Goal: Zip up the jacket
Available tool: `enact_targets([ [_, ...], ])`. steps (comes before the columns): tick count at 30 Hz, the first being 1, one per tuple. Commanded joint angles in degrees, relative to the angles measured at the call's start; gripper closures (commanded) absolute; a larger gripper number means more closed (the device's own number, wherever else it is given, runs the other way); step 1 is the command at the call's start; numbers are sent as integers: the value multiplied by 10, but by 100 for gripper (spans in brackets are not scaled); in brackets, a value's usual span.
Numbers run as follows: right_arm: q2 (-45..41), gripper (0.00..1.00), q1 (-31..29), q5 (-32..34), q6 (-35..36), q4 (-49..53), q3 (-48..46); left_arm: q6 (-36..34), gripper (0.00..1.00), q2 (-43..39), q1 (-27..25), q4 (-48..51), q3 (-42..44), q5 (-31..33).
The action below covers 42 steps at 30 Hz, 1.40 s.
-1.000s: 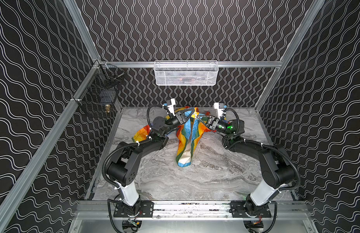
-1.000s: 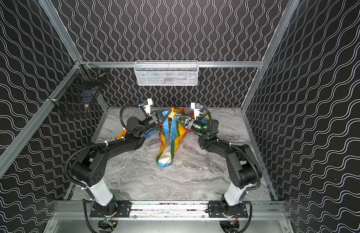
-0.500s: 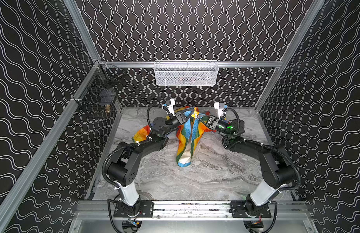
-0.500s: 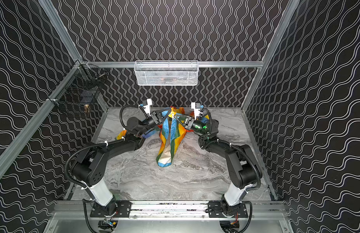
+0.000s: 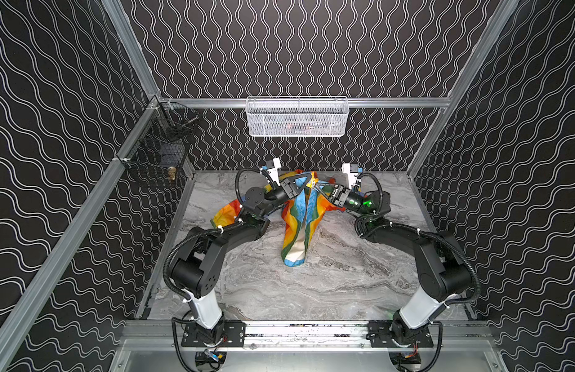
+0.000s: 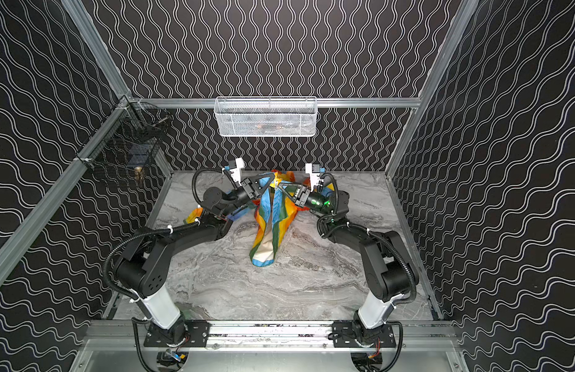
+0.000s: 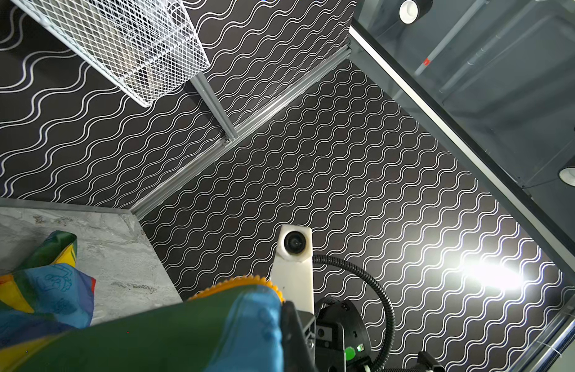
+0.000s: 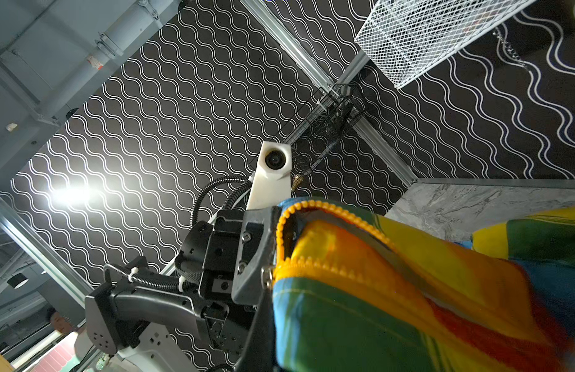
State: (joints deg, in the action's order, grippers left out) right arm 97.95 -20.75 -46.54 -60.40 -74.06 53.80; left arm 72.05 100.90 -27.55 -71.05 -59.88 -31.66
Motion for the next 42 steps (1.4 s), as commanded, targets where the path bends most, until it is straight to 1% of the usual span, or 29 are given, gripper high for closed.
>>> enact_targets([
  [1,-7,100,0,11,5,-22,1,4,100,-6,-2,-31,4,-5],
  [10,-18,100,0,10,11,-10,-1,-6,100,-12,-2,-24,10,-2],
  [19,-7,100,-1,8,-4,-26,5,-42,100,-41,-1,31,12,4],
  [26,-16,100,-1,8,2,-17,-1,-35,100,-39,5,26,14,9],
  [42,-12,100,0,7,3,-11,0,-46,100,-50,23,42,19,15],
])
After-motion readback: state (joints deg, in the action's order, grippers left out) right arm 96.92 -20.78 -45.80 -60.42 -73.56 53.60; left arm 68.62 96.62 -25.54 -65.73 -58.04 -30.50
